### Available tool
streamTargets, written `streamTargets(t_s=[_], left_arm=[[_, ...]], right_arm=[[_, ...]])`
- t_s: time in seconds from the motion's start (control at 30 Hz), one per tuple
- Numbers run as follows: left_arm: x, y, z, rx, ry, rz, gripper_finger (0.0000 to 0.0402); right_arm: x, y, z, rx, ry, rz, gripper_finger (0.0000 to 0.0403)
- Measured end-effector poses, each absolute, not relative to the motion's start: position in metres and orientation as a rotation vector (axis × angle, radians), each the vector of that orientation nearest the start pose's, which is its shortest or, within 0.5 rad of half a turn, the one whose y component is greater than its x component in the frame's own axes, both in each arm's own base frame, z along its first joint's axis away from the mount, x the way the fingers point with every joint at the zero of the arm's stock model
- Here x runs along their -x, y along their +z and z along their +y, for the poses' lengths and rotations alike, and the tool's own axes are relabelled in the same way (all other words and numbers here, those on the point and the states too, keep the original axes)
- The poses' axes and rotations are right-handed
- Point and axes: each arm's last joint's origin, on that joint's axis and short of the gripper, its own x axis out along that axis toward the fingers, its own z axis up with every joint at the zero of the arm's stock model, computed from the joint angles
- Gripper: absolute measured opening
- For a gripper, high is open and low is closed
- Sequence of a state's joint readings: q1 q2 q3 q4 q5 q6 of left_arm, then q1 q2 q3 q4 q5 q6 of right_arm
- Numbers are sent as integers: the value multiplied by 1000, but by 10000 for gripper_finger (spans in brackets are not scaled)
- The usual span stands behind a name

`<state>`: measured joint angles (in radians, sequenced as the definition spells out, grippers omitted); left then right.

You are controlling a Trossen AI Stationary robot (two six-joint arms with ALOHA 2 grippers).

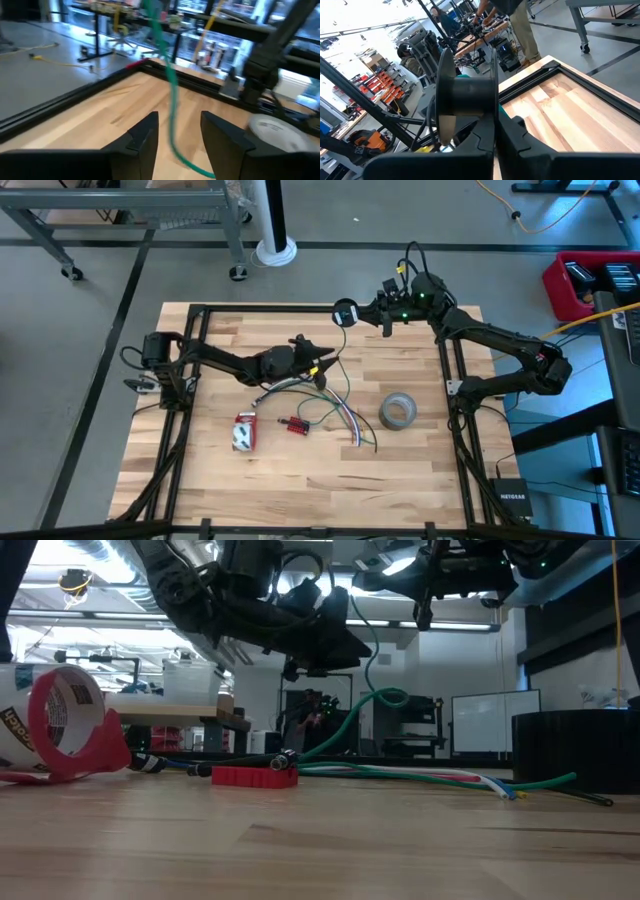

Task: Coil cords
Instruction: Coil the green wire onto the black spool

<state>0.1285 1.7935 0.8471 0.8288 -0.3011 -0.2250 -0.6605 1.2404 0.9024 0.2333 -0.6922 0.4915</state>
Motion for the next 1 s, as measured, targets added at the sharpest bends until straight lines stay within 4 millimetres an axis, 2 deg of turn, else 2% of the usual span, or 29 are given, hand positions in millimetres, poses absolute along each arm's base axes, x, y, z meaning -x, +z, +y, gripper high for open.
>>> streamTargets(t_s=[0.27, 0.43, 0.63, 0.8, 1.0], left_arm=[[-359, 186, 63, 271, 510, 47, 128], [-362, 188, 56, 276, 461, 49, 125], [-369, 199, 52, 215, 438, 25, 125], [-372, 207, 59, 174, 479, 5, 125], [-371, 207, 65, 212, 509, -8, 125]], right_arm=[[-233, 319, -148, -523, 34, 94, 3], [-239, 319, -141, -474, -2, 88, 3], [-241, 319, -137, -470, 1, 90, 2], [-244, 319, -132, -470, 21, 96, 2], [-247, 319, -127, -466, 40, 100, 2]])
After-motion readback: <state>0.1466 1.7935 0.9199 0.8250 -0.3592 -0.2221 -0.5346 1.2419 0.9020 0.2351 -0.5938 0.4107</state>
